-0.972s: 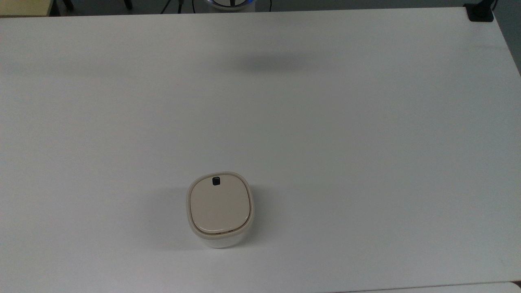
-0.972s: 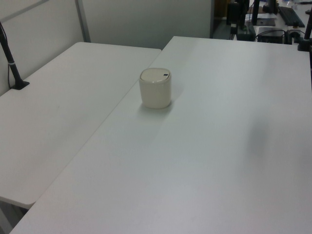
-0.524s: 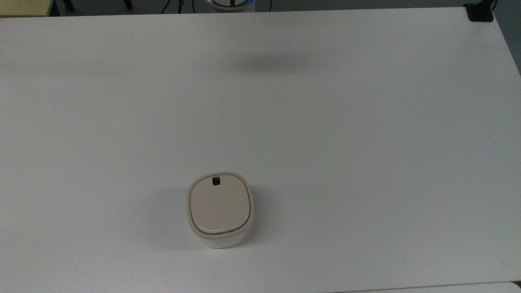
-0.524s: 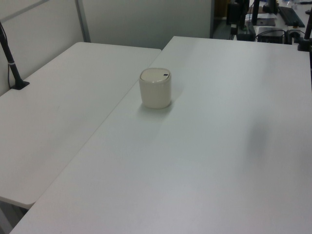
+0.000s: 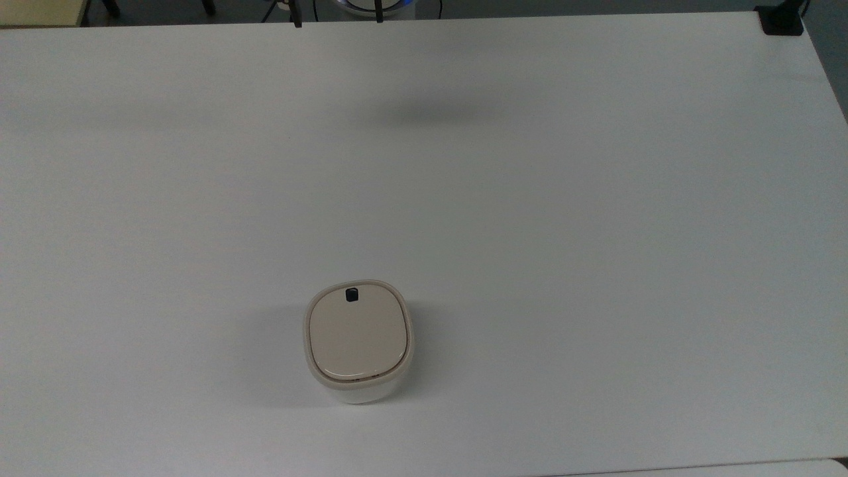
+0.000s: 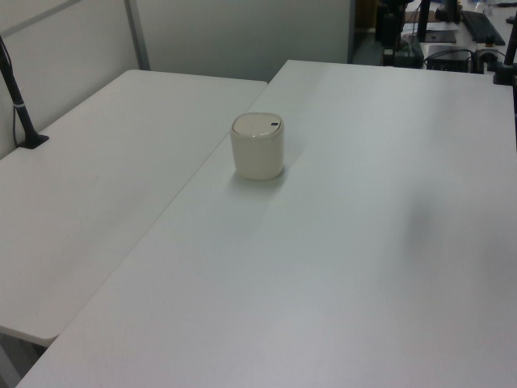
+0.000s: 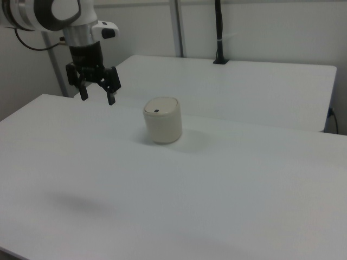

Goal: Open the trash bin
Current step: 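Lower the gripper toward the dark tab on the bin lid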

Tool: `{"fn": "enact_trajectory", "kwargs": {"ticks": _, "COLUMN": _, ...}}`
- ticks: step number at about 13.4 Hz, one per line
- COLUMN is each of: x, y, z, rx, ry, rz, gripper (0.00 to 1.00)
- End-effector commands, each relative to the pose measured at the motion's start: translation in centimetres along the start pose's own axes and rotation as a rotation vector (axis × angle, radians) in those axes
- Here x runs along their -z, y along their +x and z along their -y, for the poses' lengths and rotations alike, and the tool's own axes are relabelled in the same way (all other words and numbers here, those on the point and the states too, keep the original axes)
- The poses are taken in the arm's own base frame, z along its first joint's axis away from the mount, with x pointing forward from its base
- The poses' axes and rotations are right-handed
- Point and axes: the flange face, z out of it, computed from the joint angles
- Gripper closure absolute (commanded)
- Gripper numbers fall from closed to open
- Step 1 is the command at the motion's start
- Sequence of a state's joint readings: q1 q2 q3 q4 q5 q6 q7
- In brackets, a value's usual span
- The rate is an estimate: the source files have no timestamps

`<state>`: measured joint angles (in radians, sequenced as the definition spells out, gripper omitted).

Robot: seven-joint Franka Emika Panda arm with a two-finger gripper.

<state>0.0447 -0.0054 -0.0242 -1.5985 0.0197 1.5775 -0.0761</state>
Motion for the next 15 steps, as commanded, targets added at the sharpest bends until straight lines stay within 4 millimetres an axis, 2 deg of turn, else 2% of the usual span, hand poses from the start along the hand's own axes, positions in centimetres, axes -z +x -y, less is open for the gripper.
{"fn": "enact_trajectory", "kwargs": {"ticks": 1, "x": -0.6, "y": 3.1, "z": -0.2, "rx": -0.005, "ry": -0.007, "rz": -0.064, "gripper": 0.28}}
{"fn": "enact_trajectory", "kwargs": {"ticks": 2, "x": -0.6, "y": 3.9, "z": -0.2, "rx": -0.028, "ry": -0.005, "rz": -0.105, "gripper": 0.37}}
{"fn": "enact_trajectory", "kwargs": {"ticks": 3, "x": -0.1, "y": 4.8, "z": -0.2, "rx": -0.084, "ry": -0.006, "rz": -0.183, "gripper": 0.53}}
{"fn": "enact_trajectory", "kwargs": {"ticks": 5, "x": -1.1, "y": 7.5, "z": 0.0, "rx": -0.251, "ry": 0.020, "rz": -0.299, "gripper": 0.86}}
{"fn": "enact_trajectory", "kwargs": {"ticks": 6, "x": -1.8, "y": 8.9, "z": 1.0, "rx": -0.322, "ry": 0.042, "rz": -0.360, "gripper": 0.97}}
{"fn": "enact_trajectory", "kwargs": {"ticks": 7, "x": -2.4, "y": 9.7, "z": 1.6, "rx": -0.353, "ry": 0.057, "rz": -0.399, "gripper": 1.00}}
{"fn": "enact_trajectory", "kwargs": {"ticks": 10, "x": -4.4, "y": 12.0, "z": 2.1, "rx": -0.406, "ry": 0.099, "rz": -0.510, "gripper": 1.00}}
{"fn": "enact_trajectory", "kwargs": {"ticks": 12, "x": -7.4, "y": 14.1, "z": 2.2, "rx": -0.492, "ry": 0.137, "rz": -0.566, "gripper": 1.00}}
{"fn": "enact_trajectory", "kwargs": {"ticks": 15, "x": -10.6, "y": 15.5, "z": 2.0, "rx": -0.512, "ry": 0.141, "rz": -0.596, "gripper": 1.00}}
